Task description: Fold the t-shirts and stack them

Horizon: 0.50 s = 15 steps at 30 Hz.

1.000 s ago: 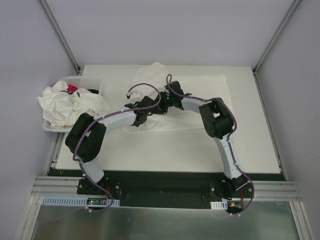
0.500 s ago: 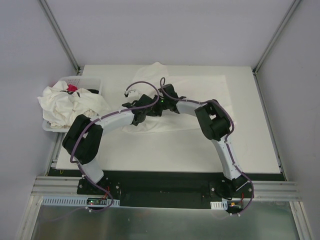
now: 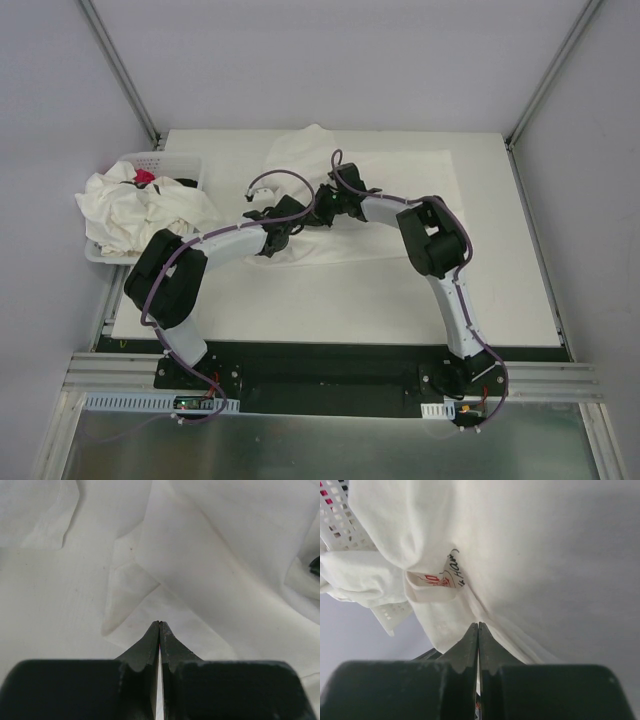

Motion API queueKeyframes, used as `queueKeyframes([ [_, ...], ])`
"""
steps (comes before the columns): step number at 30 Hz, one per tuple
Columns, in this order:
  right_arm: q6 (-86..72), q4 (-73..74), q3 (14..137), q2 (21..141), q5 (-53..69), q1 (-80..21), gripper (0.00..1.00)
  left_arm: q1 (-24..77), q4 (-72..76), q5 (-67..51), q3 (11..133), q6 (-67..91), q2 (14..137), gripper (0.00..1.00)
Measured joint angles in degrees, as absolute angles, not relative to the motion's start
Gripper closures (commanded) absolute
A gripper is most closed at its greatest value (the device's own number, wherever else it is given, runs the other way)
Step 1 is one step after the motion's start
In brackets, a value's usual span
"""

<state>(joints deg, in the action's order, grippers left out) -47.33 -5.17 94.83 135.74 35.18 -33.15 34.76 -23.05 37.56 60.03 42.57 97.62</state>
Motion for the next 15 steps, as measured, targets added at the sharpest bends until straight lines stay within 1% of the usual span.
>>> queueKeyframes([
  [3,-47.0,-4.6,95.0,135.7,35.0,-31.6,0.99,34.8,-23.1,37.5,59.6,43.1,97.6,1.0],
  [4,-46.9,-4.4,95.1,135.7,34.9,-31.2,0.95,34.8,-23.1,37.5,59.5,43.2,97.6,1.0],
  [7,-46.8,-4.2,95.2,135.7,34.9,-30.4,0.78,34.8,-23.1,37.5,59.0,43.7,97.6,1.0],
  [9,-46.4,-4.1,95.1,135.7,35.0,-30.5,0.75,34.8,-23.0,37.5,58.7,44.1,97.6,1.0],
  [10,-46.3,-4.1,95.1,135.7,35.0,-30.7,0.72,34.8,-23.0,37.5,58.3,44.3,97.6,1.0],
  [13,-46.0,-4.3,94.1,135.1,35.1,-31.6,0.67,34.8,-23.0,37.5,57.3,44.9,97.6,1.0],
  [15,-46.0,-4.3,93.7,135.0,35.3,-32.2,0.65,34.8,-23.0,37.4,56.7,45.5,97.6,1.0],
])
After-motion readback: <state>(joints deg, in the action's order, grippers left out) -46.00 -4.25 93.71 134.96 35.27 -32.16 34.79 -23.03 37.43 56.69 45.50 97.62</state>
